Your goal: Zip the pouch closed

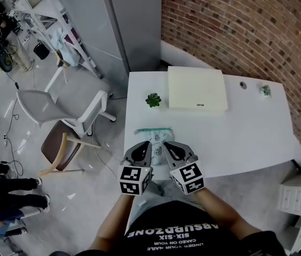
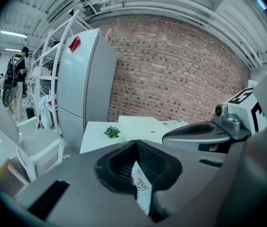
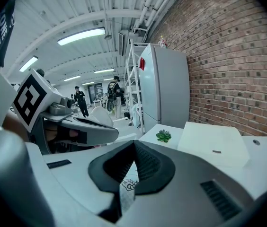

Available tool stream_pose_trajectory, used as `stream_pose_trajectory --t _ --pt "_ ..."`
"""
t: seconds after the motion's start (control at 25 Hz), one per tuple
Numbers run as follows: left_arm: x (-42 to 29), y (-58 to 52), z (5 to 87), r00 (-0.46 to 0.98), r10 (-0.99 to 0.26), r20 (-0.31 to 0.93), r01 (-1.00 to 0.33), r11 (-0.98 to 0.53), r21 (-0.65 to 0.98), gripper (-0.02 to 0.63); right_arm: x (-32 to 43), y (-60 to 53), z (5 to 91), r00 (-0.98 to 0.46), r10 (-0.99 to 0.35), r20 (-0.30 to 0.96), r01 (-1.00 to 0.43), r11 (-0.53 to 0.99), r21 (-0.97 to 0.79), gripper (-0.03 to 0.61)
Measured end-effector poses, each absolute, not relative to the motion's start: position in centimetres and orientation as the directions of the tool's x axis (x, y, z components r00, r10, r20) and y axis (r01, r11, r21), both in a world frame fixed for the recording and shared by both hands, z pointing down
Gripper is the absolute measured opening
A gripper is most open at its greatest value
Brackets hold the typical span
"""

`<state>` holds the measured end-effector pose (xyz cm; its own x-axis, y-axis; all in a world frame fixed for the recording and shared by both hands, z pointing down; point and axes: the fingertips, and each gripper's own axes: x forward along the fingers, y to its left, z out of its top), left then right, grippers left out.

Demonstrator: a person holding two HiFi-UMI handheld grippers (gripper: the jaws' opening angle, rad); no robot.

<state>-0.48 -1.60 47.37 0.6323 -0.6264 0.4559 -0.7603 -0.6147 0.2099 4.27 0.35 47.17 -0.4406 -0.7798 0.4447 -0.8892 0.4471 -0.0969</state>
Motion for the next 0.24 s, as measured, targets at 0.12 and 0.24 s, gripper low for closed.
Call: stream_pose_trajectory --t 0.12,0.24 --pt "-0.42 -1.56 47.32 0.633 -0.629 0.452 -0.761 -0.614 0.211 0.006 4.38 0.39 47.28 -0.444 -0.779 0.443 -0.887 0.452 -0.096 -0.003" --pt "-0.39 -1.38 47.41 0.631 -0.628 0.455 -0.762 -0.613 0.21 0.006 4.42 0.53 47.38 -0.449 -0.777 0.442 -0.885 0.456 -0.097 -0.003"
